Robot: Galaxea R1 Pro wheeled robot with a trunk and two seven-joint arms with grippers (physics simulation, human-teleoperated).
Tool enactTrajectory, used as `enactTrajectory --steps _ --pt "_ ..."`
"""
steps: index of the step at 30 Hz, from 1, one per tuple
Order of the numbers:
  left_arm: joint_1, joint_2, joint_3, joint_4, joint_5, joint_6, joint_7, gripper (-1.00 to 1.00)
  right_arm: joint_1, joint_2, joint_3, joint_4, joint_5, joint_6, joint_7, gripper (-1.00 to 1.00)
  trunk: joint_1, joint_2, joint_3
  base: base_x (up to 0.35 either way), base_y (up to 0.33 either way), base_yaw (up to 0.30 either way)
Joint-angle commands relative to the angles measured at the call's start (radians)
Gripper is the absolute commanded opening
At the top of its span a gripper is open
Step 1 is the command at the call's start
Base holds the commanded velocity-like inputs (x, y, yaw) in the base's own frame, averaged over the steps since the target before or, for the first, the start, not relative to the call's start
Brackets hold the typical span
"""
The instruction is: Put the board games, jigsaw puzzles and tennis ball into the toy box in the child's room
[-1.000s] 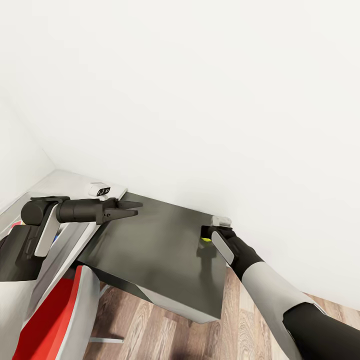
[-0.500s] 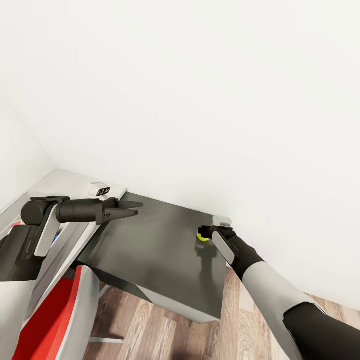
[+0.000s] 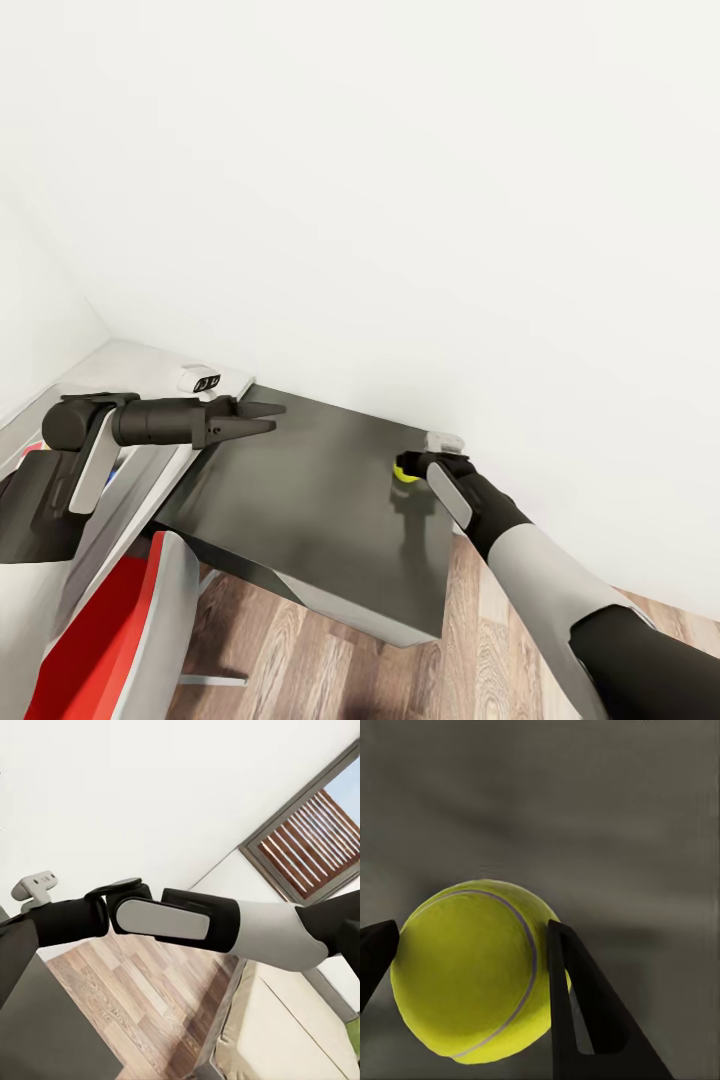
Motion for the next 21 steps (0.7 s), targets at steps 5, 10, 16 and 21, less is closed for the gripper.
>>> enactTrajectory --steps 5,10,16,21 --pt "0.001 0.005 0.0 0.0 0.003 0.007 -0.001 1.0 0.013 -0.009 -0.005 -0.005 -0.015 -0.001 0.083 -1.0 0.001 -0.002 0.001 0.0 0.0 0.0" --pt "0.012 0.04 0.05 0.0 0.004 0.002 -0.009 1.0 0.029 -0.086 -0.008 -0.009 -0.028 -0.062 0.278 -1.0 0.001 -0.002 0.008 0.0 0.0 0.0" --pt "0.057 0.103 0.112 0.003 0.005 -0.001 -0.094 1.0 0.032 -0.129 -0.046 -0.01 -0.062 -0.082 0.45 -1.0 0.001 -0.002 0.018 0.0 0.0 0.0" --pt "0.119 0.119 0.185 0.003 0.004 -0.003 -0.126 1.0 0.059 -0.163 -0.086 -0.01 -0.074 -0.082 0.641 -1.0 0.001 -0.002 0.026 0.0 0.0 0.0"
